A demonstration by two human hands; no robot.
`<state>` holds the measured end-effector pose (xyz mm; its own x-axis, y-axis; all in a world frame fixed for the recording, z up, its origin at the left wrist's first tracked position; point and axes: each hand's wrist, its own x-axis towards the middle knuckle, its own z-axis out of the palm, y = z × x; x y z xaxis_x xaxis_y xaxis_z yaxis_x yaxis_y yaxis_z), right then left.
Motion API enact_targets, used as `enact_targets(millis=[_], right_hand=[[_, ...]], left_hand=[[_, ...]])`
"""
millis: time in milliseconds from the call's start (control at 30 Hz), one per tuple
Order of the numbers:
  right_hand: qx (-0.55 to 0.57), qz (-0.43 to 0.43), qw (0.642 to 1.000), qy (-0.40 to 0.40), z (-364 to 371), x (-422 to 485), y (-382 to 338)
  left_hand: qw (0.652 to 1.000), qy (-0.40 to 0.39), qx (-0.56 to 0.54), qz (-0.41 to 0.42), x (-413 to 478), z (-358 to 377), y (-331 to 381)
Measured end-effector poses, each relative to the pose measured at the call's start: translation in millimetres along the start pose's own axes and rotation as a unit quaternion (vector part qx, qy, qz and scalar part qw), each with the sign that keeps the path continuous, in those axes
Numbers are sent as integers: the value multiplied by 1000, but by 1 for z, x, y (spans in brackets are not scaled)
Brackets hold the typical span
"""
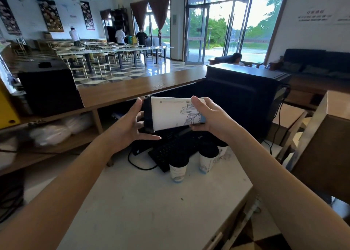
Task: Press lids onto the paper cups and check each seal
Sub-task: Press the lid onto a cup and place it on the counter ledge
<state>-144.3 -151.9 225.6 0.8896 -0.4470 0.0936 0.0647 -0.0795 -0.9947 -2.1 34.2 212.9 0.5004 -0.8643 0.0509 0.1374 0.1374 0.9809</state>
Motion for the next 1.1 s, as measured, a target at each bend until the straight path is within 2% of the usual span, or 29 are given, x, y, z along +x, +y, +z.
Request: enact_targets(millis=[67, 167, 267, 333, 433, 533, 600, 667, 733, 833, 900, 933, 967, 1033, 1100], right_hand=[[-16, -23, 999, -18, -1, -3, -1], [-45, -55, 996, -47, -1, -6, -1], [-58, -85, 992, -69, -4, -9, 1], [-36, -93, 992, -82, -6, -10, 3], [38, -64, 994, -85, -9, -6, 9], [115, 27, 991, -58, -8, -3, 12], [107, 78, 990, -36, -4, -3, 15], [91, 102, 990, -26, 1, -4, 16], [86, 94, 992, -25, 3, -4, 15], [130, 39, 990, -31, 1, -3, 15], [141, 2, 989, -43, -2, -4, 16], [139, -17, 989, -47, -4, -4, 17], [130, -36, 989, -51, -6, -5, 17], [114, -69, 989, -65, -9, -5, 15], [109, -87, 986, -93, -13, -6, 13]], left_hand=[[997, -25, -45, -60, 1, -2, 3], [993, 11, -53, -108, 1, 2, 8], [990, 40, -28, -132, 1, 11, 11], [991, 65, -14, -116, 1, 17, 11], [994, 105, 21, -36, 2, 22, 10], [985, 132, 96, 49, -2, 29, 7], [946, 156, 246, 138, -4, 29, 4], [877, 152, 389, 238, -6, 26, 0], [839, 115, 433, 309, -8, 25, -2], [813, 84, 447, 363, -10, 21, -3], [834, 70, 435, 332, -10, 16, -3], [863, 65, 406, 293, -10, 15, -2], [900, 63, 355, 246, -11, 14, 0], [971, 50, 186, 144, -12, 16, 4], [997, 36, 51, 50, -10, 16, 7]])
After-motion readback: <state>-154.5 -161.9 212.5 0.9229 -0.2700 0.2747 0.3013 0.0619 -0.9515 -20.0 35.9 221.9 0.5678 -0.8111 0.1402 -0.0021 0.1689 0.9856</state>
